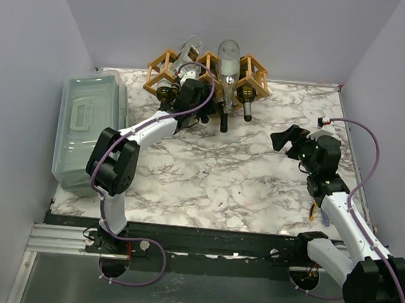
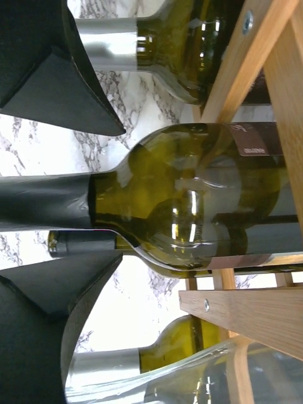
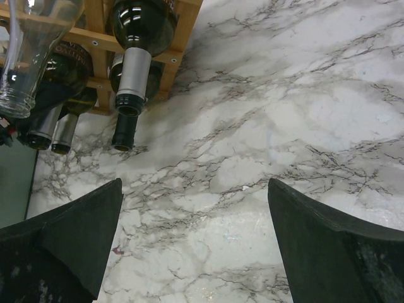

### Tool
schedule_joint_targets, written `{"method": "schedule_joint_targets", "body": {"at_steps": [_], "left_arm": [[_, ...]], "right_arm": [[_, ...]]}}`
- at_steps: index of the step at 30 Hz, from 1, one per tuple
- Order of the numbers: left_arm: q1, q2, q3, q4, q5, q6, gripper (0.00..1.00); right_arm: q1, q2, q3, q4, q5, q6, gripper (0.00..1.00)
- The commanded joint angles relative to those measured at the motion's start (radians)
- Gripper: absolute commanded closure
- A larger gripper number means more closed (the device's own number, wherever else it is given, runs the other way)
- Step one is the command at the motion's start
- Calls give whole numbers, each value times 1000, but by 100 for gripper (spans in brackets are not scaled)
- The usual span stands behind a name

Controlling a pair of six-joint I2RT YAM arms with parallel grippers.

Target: Put the wine bottle on the wine rack

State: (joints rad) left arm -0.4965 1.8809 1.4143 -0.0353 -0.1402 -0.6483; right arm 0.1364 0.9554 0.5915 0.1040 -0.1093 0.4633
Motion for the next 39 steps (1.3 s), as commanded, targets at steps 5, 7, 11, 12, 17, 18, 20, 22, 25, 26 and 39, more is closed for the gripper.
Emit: {"method": "schedule_joint_targets", "body": {"at_steps": [5,7,11,12,17,18,20,22,25,26,39], "left_arm": [[19,-145,-83,-64,74,-61,1],[26,-178,-105,-86,89,-79,1],[33,-269,-162,-86,128,-94,1],[34,-290,-168,-89,138,-91,1],[35,-437,-194,-160,171,-55,1],[35,-475,-205,-165,183,-39,1],[36,-544,-227,-170,203,-13,1],[36,-609,-241,-172,221,1,1],[36,-693,-233,-172,269,18,1],[36,-715,-225,-171,285,28,1],[37,-999,-62,-142,195,177,1]], "right_arm": [[-2,-13,11,-14,26,-9,0],[-2,-18,15,-25,30,-13,0],[-2,-32,21,-41,48,-18,0],[-1,-35,25,-47,48,-19,0],[-2,-32,94,-136,68,-12,0],[-1,-31,112,-155,66,-15,0],[-1,-37,157,-194,74,-11,0],[-1,-51,210,-235,78,2,0],[-2,-96,279,-294,72,16,0],[-2,-117,300,-306,75,21,0],[-1,-283,637,-438,211,-9,0]]}}
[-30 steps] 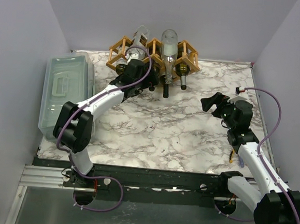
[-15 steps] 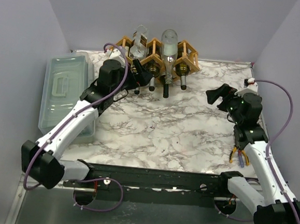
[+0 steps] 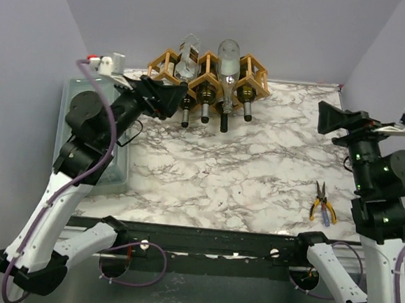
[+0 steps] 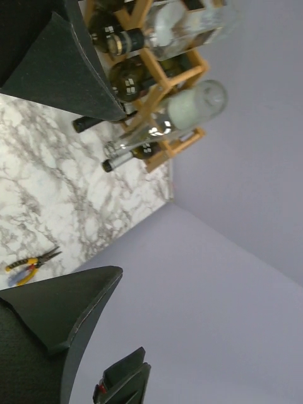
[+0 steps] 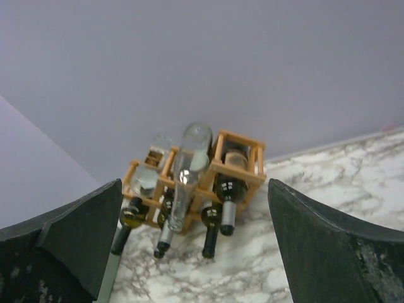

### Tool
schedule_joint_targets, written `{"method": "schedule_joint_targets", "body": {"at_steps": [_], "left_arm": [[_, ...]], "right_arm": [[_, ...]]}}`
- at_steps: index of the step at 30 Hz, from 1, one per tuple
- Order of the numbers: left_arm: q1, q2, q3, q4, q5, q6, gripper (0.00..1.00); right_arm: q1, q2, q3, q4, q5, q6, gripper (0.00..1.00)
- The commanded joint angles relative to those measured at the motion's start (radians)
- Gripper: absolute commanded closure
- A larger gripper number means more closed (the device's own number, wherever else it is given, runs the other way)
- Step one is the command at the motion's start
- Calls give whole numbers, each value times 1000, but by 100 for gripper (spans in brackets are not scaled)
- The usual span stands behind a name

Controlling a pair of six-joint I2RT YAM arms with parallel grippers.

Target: Put the wine bottle on the wine rack

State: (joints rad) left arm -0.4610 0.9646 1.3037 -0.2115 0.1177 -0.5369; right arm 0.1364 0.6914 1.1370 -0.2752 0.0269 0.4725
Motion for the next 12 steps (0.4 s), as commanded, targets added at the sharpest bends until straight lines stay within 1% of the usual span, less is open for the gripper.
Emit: {"method": "schedule_joint_targets", "body": {"at_steps": [1,5,9,12], "left_arm": [[1,-100,50,47,-77,67,1],[1,-163,50,90,-110,95,1],[2,-214,42,96,-162,131,1],[1,-238,34,97,-180,148,1]], "right_arm": [[-2,-23,117,-61,89,-19,0],[-1,-44,194,-71,116,-23,0],[-1,-84,194,-55,121,-20,0],[-1,-79,216,-85,135,-33,0]]}}
